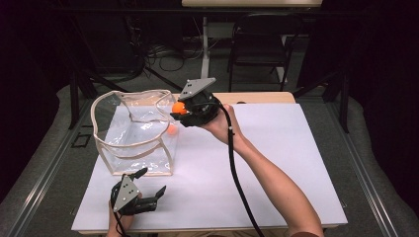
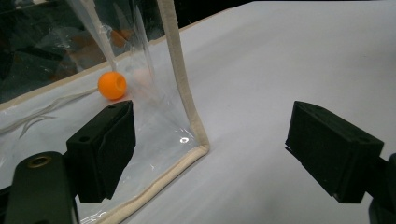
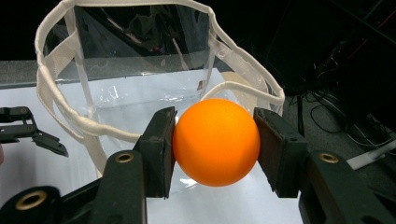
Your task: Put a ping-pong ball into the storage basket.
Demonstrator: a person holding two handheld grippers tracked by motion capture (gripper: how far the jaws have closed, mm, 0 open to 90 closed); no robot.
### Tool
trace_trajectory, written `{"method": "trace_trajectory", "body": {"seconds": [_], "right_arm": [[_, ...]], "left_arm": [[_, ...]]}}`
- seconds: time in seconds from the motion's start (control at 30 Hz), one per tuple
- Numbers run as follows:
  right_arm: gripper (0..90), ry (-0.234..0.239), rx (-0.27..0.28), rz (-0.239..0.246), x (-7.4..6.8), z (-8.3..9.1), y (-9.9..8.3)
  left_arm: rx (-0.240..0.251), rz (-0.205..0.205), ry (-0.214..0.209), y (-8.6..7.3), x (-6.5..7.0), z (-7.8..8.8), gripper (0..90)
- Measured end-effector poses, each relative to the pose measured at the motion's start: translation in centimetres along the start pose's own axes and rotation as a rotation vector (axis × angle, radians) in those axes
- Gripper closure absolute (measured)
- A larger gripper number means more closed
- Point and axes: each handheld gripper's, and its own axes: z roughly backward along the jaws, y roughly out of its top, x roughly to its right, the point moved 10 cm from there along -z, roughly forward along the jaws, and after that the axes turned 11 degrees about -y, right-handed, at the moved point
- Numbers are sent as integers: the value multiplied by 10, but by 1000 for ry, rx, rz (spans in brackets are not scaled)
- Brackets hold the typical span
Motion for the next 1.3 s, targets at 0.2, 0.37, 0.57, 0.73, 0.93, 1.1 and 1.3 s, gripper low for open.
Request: {"method": "trace_trajectory", "body": {"seconds": [0.2, 0.37, 0.57, 0.73, 0.93, 1.1, 1.3], "right_arm": [[511, -4, 11, -6, 2, 1, 2], [511, -5, 16, -8, 2, 0, 4], [511, -4, 22, -3, 1, -2, 9], [511, -4, 23, 0, 0, -3, 11], [511, -8, 30, 2, -1, -4, 15], [511, -10, 39, 3, -1, -4, 18], [511, -5, 46, 5, -5, -6, 20]], "left_arm": [[-2, 1, -2, 0, 0, -1, 158], [-2, 1, -2, 0, 0, -1, 158], [-2, 1, -2, 0, 0, -1, 158], [-2, 1, -1, 0, 0, 0, 158], [-2, 0, -1, 0, 0, 0, 158], [-2, 0, -1, 0, 0, 0, 158], [-2, 0, 0, 0, 0, 0, 158]]}}
